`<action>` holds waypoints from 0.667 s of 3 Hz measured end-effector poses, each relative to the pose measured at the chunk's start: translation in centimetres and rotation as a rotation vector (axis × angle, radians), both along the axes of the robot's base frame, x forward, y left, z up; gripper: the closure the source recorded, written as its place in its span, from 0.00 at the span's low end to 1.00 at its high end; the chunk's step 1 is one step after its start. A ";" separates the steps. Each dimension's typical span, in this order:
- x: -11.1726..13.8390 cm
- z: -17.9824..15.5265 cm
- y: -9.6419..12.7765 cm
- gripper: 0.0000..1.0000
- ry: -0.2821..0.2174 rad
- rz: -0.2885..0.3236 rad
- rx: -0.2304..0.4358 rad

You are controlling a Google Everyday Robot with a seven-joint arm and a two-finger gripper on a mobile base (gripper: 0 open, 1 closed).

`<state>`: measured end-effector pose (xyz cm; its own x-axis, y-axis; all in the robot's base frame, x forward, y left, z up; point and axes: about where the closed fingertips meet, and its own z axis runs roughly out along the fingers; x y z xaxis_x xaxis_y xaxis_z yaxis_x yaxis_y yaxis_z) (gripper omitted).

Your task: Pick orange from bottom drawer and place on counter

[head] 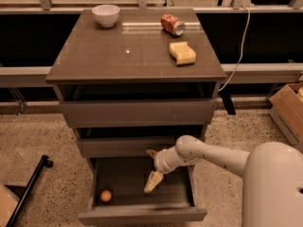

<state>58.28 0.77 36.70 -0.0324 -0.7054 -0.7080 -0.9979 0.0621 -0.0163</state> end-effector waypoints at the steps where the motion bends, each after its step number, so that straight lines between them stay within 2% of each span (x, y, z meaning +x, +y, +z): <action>1: -0.2 -1.9 1.2 0.00 0.011 -0.036 0.005; 2: -0.4 -5.7 3.7 0.00 0.043 -0.025 0.036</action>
Offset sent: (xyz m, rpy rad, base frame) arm 0.0149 0.0645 -0.1183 0.0906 0.0753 -0.0310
